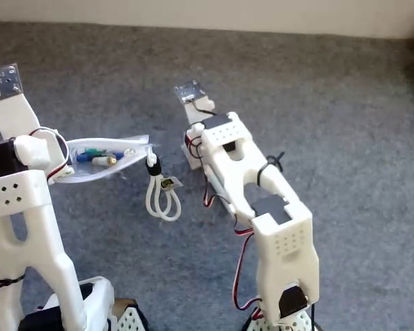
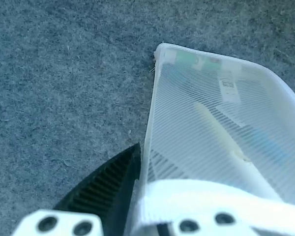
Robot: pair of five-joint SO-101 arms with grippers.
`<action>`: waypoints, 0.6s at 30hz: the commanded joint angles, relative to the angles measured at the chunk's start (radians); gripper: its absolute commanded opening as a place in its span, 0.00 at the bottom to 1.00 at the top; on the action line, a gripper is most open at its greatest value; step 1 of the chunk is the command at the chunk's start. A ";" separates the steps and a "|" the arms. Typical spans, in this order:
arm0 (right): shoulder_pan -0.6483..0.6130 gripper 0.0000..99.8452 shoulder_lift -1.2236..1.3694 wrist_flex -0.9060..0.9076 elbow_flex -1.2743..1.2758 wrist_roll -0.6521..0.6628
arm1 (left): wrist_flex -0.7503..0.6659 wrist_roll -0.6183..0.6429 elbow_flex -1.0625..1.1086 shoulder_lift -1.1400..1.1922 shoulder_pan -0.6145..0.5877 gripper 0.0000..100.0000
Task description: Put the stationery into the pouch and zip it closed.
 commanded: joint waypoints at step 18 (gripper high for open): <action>0.012 0.01 -0.710 0.156 0.311 0.012 | -0.005 0.009 0.005 0.038 -0.010 0.03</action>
